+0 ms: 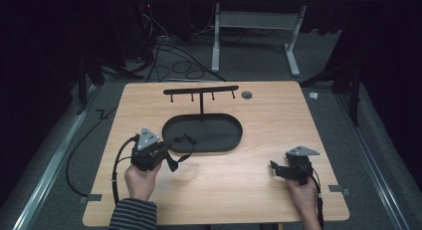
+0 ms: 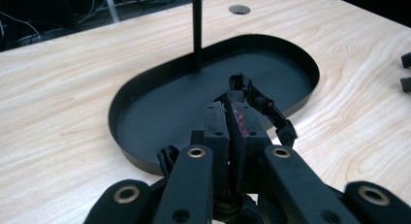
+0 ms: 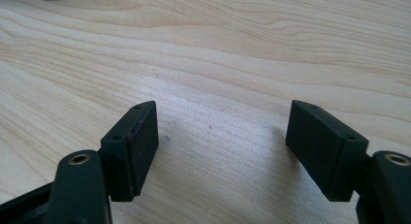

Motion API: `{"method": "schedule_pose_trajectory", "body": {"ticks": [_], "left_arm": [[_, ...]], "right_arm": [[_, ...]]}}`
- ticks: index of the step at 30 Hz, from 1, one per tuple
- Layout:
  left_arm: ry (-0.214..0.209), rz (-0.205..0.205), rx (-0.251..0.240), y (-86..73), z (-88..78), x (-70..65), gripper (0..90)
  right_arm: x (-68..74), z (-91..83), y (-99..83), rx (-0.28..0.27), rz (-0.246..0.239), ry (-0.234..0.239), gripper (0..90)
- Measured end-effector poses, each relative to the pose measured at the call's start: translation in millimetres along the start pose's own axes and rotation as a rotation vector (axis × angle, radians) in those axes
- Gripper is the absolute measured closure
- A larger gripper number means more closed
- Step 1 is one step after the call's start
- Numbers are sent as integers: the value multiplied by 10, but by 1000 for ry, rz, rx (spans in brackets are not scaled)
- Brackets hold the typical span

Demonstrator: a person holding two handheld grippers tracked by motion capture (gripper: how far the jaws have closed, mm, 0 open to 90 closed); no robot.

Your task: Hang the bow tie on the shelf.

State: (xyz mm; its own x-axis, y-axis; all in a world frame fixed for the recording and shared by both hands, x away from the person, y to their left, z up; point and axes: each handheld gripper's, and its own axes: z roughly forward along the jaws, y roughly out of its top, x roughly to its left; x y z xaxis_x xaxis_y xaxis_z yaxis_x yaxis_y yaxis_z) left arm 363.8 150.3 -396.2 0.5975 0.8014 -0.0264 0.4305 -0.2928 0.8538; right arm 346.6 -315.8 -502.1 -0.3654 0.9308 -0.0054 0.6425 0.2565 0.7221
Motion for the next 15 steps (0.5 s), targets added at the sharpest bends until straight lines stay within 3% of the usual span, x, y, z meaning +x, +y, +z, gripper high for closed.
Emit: {"method": "schedule_pose_trajectory", "body": {"ticks": [15], "left_arm": [[42, -36, -47, 289, -18, 236, 863]], "right_arm": [[2, -3, -1, 2, -3, 3, 286]]}}
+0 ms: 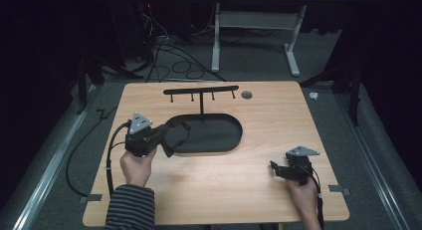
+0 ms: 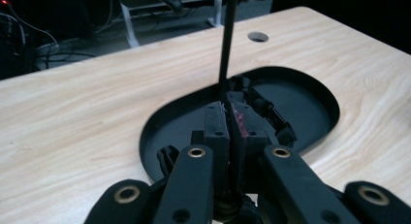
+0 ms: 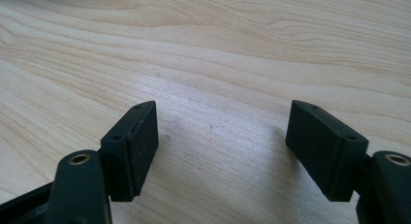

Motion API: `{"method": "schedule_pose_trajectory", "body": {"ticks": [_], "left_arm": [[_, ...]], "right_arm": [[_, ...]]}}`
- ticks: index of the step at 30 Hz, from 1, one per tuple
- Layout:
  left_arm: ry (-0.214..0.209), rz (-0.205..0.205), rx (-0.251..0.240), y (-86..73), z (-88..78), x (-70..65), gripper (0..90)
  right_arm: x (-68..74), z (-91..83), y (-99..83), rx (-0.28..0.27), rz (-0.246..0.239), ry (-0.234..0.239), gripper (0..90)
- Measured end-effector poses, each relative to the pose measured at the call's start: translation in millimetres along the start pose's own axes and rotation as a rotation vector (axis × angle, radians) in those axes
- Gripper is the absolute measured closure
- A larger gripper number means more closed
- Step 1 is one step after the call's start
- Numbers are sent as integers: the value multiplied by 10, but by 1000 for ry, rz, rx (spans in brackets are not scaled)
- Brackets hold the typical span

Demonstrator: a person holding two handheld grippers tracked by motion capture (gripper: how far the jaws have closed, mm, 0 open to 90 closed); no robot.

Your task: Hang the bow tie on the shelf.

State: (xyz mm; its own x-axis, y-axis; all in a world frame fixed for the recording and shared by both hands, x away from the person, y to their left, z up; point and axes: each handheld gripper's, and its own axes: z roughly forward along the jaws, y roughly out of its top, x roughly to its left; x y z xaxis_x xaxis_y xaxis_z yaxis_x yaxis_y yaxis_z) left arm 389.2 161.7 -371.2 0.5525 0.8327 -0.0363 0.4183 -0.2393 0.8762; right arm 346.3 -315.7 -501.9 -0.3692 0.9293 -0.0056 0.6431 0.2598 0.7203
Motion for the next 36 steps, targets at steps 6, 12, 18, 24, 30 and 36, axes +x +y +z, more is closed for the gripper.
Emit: {"method": "schedule_pose_trajectory", "body": {"ticks": [6, 12, 18, 24, 30, 36], "left_arm": [[8, 6, -4, 83, 8, 32, 863], [19, 15, -24, 181, 22, 44, 863], [32, 17, -43, 264, 19, 70, 863], [51, 20, -52, 363, 29, 115, 864], [66, 31, -61, 455, 32, 136, 864], [90, 29, -68, 529, 68, 191, 864]], "right_arm": [[1, 1, -1, -1, -1, 0, 287], [1, 1, -1, -1, -1, 0, 286], [0, 0, 0, 0, -1, 1, 287], [0, 0, 0, 0, 0, 1, 286], [0, 0, 0, 0, -1, 0, 286], [0, -1, 0, 0, 0, 1, 287]]}}
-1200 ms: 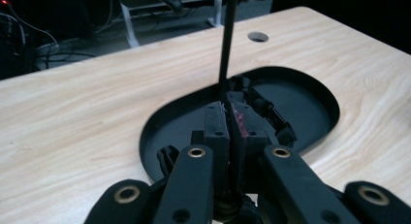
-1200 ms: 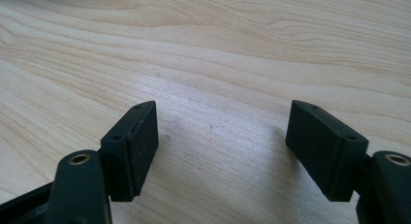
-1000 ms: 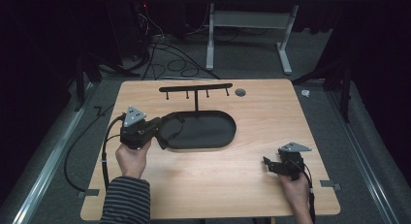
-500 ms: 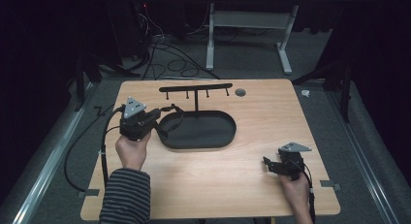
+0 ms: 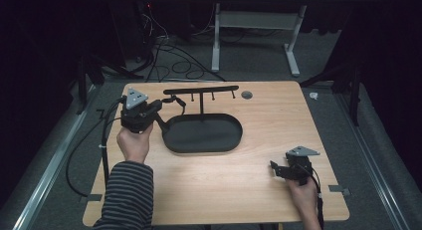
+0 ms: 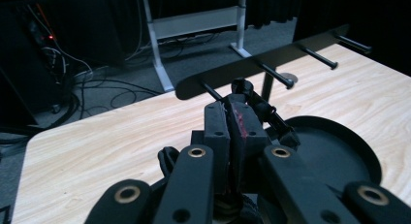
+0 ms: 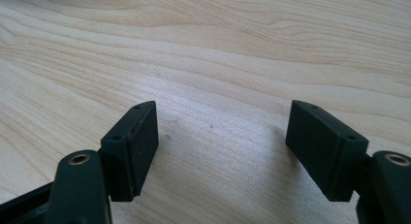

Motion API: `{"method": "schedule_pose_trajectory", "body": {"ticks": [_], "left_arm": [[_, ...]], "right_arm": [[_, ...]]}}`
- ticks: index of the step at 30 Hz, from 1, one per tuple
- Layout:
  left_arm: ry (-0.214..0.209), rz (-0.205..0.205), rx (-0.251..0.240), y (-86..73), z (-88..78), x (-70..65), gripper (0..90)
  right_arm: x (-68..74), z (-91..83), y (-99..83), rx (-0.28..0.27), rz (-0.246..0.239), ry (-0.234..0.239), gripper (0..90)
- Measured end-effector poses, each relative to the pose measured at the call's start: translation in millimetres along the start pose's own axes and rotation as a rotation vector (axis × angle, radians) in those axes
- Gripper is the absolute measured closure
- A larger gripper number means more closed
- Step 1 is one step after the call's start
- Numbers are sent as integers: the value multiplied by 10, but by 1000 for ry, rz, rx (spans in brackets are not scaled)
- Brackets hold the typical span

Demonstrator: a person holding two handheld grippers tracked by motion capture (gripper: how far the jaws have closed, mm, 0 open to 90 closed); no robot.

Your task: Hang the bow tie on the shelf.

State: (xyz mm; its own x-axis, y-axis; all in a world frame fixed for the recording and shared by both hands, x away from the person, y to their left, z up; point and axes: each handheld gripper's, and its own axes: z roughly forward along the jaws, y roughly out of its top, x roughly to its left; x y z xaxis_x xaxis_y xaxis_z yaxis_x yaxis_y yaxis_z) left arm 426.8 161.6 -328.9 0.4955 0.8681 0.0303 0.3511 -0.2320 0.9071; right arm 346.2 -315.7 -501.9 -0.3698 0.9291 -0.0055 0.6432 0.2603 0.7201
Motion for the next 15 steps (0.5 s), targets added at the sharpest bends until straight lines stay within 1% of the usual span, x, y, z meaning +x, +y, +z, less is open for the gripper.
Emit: {"method": "schedule_pose_trajectory", "body": {"ticks": [2, 3, 4, 6, 7, 10, 12, 15], "left_arm": [[14, 1, 1, 8, 18, 18, 864], [34, 3, 5, 9, 41, 41, 864], [34, 3, 5, 9, 41, 41, 864], [52, 1, 11, 2, 69, 73, 864], [68, -2, 19, -12, 100, 97, 864], [83, 1, 26, -28, 135, 112, 864], [100, 11, 45, -52, 174, 123, 863], [109, 12, 60, -92, 205, 131, 862]], "right_arm": [[0, 0, 0, 0, 1, 0, 287], [0, 0, 0, 0, 1, 0, 287], [0, 0, 0, 0, 1, 0, 287], [-1, 0, 0, 0, 1, 0, 286], [-1, 0, 0, 0, 1, 0, 286], [0, 0, 0, 0, 1, 0, 286], [1, 0, 0, 0, -1, -1, 286], [1, 1, 0, 0, -2, 0, 284]]}}
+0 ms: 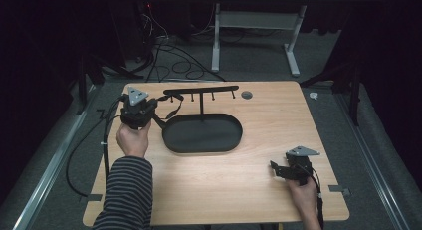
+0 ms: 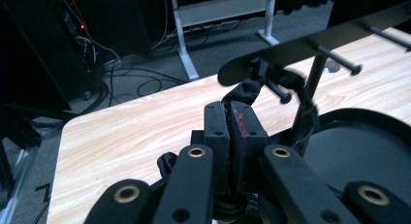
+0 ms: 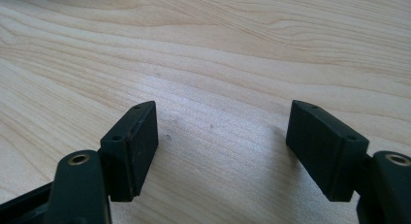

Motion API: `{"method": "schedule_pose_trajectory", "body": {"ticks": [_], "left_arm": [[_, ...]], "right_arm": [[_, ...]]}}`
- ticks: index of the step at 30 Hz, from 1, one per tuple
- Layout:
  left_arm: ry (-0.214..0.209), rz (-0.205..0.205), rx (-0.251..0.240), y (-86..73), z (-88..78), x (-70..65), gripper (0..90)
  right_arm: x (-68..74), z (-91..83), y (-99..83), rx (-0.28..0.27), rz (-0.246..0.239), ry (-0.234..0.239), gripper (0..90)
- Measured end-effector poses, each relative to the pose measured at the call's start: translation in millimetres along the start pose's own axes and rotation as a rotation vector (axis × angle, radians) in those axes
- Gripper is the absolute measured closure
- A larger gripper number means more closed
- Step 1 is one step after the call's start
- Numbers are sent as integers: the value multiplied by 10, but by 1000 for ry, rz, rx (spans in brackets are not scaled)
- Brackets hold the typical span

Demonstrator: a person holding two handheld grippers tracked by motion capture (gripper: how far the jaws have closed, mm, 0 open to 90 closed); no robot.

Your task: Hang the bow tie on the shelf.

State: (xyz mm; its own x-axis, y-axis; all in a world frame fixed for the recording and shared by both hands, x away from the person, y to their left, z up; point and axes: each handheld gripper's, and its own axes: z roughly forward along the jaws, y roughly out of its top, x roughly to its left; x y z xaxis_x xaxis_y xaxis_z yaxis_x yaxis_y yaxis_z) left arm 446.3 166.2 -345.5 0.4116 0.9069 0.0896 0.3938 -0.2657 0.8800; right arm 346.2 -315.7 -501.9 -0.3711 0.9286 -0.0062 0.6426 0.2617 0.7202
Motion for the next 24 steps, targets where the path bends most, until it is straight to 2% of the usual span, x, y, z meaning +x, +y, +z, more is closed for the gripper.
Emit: {"method": "schedule_pose_trajectory", "body": {"ticks": [17, 20, 24], "left_arm": [[22, -9, 88, -254, 216, -44, 856], [25, -11, 93, -266, 230, -43, 857], [19, -19, 69, -249, 195, -56, 858]], "right_arm": [[1, 0, 0, 0, -4, 2, 285], [0, 1, 0, 0, -5, 1, 285], [0, 0, 0, 0, -4, 2, 285]]}}
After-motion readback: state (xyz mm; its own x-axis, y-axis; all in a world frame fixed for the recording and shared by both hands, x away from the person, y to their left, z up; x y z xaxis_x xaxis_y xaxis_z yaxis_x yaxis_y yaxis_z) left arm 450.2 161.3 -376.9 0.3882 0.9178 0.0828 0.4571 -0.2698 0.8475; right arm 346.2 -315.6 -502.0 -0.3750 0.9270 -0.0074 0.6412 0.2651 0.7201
